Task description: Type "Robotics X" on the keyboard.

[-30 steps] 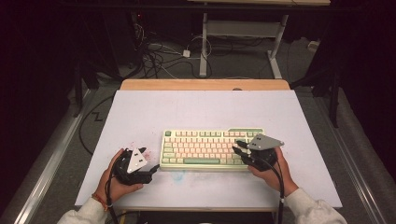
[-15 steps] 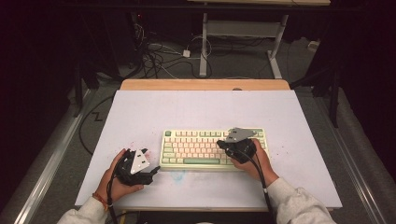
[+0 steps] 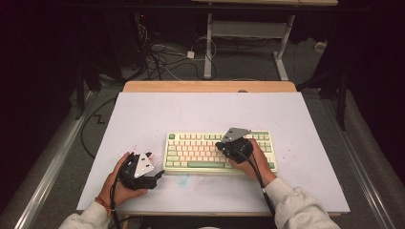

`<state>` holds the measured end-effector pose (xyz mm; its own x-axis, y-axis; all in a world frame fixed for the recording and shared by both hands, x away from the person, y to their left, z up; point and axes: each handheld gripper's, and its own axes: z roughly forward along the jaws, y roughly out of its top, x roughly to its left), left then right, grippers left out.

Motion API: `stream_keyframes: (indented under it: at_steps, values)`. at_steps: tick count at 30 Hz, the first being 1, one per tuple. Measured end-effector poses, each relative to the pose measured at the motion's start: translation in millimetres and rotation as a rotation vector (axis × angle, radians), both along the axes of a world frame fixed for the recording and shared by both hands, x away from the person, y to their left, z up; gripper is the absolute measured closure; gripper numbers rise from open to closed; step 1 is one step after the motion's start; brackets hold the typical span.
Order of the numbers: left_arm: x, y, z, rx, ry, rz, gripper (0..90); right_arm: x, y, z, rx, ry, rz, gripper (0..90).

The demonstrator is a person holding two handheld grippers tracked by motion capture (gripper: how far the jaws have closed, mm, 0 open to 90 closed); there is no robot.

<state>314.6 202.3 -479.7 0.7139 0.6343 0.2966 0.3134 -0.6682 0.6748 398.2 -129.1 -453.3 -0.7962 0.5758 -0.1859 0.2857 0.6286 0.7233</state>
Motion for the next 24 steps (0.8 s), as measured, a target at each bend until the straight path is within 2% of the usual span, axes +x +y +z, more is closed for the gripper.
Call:
stream_keyframes:
  at_steps: [5, 9, 14, 17, 24]
  values:
    - [0.0, -0.9, -0.9, 0.004, 0.005, -0.002, 23.1, 2.6, 5.9, -2.7, -0.029, -0.001, -0.001, 89.7]
    - [0.1, 0.4, -0.6, -0.011, 0.011, -0.004, 23.1, 1.5, 7.7, -2.9, -0.030, 0.002, -0.012, 89.7]
    - [-0.1, 0.1, -0.8, -0.007, 0.011, -0.005, 23.1, 2.0, 8.3, -4.5, -0.053, 0.009, -0.006, 89.7]
    - [-0.1, 0.1, -0.6, -0.012, 0.012, -0.005, 23.1, 1.2, 7.2, -3.6, -0.033, 0.015, -0.004, 89.5]
    - [0.4, 0.1, -0.5, -0.024, 0.013, 0.001, 23.1, -1.6, 3.1, 3.2, 0.013, -0.015, 0.003, 87.0]
